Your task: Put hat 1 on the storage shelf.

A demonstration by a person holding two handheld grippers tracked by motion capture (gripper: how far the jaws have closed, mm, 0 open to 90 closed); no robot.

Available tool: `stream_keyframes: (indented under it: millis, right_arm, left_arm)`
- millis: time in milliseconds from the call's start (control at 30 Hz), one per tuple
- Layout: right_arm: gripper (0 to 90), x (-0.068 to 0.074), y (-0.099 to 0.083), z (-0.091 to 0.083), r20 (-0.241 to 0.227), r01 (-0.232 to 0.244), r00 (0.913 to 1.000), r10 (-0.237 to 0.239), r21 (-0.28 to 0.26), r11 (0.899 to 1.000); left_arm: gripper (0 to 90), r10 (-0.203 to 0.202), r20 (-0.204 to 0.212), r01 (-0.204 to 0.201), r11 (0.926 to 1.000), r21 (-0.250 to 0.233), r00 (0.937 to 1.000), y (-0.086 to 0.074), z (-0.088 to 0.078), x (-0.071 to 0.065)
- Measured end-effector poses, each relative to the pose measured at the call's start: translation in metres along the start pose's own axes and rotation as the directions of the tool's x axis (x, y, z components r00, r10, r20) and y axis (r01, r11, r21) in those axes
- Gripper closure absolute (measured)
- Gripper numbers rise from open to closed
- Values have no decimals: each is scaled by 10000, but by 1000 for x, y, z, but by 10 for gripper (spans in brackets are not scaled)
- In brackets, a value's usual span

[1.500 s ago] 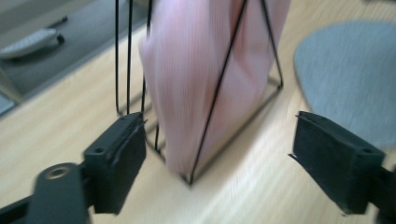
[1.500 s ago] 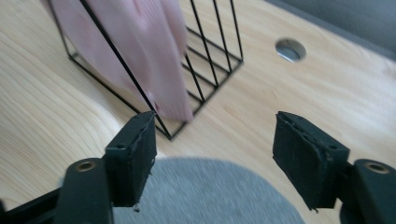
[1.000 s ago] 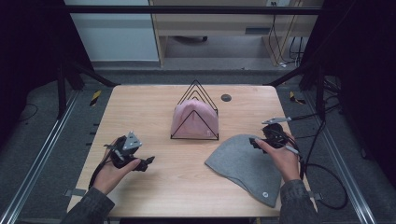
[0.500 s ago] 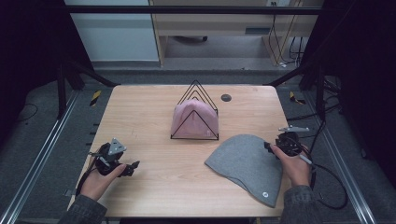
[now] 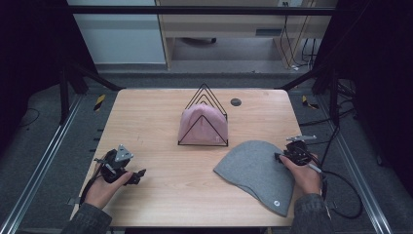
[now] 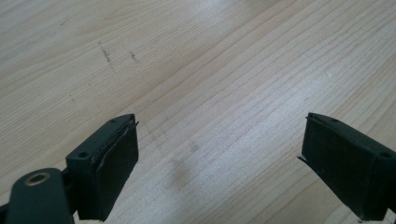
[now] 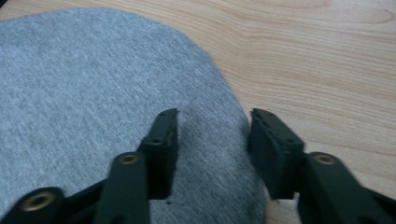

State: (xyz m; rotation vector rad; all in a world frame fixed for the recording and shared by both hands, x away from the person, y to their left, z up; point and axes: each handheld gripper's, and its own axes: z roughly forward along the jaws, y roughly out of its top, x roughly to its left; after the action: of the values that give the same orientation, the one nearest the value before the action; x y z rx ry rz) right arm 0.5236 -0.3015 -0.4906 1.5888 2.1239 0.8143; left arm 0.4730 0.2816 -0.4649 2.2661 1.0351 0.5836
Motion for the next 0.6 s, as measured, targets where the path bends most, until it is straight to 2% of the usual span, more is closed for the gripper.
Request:
stream_keyframes:
  millis: [67, 200, 333, 433, 533, 600]
  right_arm:
    - [681, 1, 0, -1, -117, 94, 9999, -94, 54, 9999]
    - [841, 3, 1, -2, -464, 336, 9984, -335, 23, 9994]
    - [859, 9, 6, -13, -635, 557, 9963, -583, -430, 9975]
    - [862, 19, 12, -24, -629, 984, 9926, -1039, -853, 9915]
    - [863, 33, 19, -40, -749, 1429, 9853, -1538, -1334, 9807]
    - [864, 44, 25, -54, -753, 1916, 9756, -2064, -1680, 9670]
  left_arm:
    - [101, 20, -12, -20, 10000, 12, 10000, 0, 0, 0]
    - [101, -5, -8, 5, 10000, 2, 10000, 0, 0, 0]
    - [102, -4, 35, 4, 10000, 1, 10000, 0, 0, 0]
    - [101, 4, 84, -4, 10000, -22, 10000, 0, 0, 0]
    - [101, -13, 177, 15, 10000, -89, 9998, -1, -1, 0]
    - [101, 6, 211, -3, 9999, -120, 9998, 0, 0, 0]
